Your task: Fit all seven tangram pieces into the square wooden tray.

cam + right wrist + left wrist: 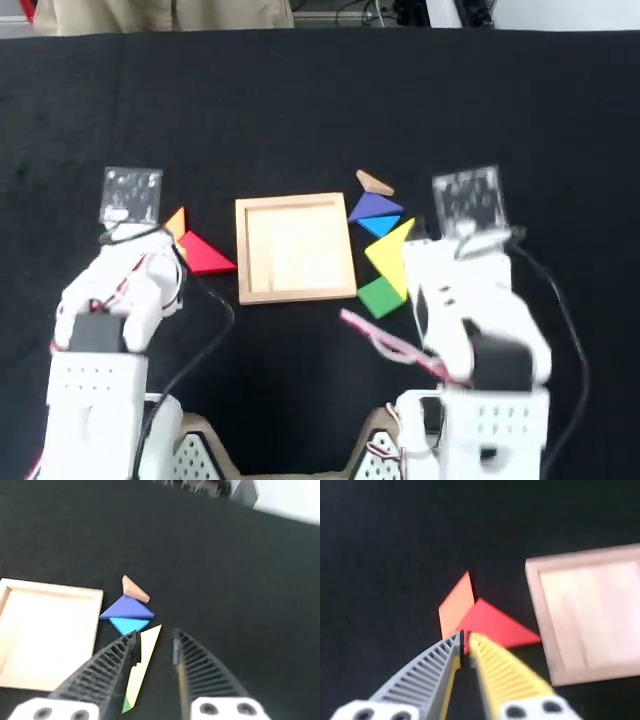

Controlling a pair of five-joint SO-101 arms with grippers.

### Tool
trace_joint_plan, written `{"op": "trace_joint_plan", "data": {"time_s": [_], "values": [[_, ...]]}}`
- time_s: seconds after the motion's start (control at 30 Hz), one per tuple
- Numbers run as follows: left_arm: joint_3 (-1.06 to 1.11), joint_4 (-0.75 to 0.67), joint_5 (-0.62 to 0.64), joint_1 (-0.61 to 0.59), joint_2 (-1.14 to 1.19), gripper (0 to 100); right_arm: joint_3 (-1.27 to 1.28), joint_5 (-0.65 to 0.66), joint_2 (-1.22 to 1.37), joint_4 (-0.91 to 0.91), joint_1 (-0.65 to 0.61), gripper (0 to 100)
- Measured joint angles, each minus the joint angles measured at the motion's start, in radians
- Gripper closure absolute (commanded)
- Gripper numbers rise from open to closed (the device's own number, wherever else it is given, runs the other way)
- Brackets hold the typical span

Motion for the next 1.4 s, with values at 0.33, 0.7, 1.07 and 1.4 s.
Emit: {"op": "trace_joint_plan", "data": {"time_s": [0.33,0.7,1.07,1.4], "values": [[0.002,-0.209,0.109,-0.064,0.347,85,-0.358,-0.209,0.687,0.114,-0.002,75.7],[0.229,-0.542,0.216,-0.176,0.258,85,-0.499,-0.31,1.171,0.12,-0.132,75.7],[0.443,-0.563,0.216,-0.127,-0.127,85,-0.502,-0.324,1.323,0.038,-0.15,67.2],[0.462,-0.546,0.187,-0.086,-0.195,85,-0.517,-0.33,1.343,0.008,-0.153,67.2]]}}
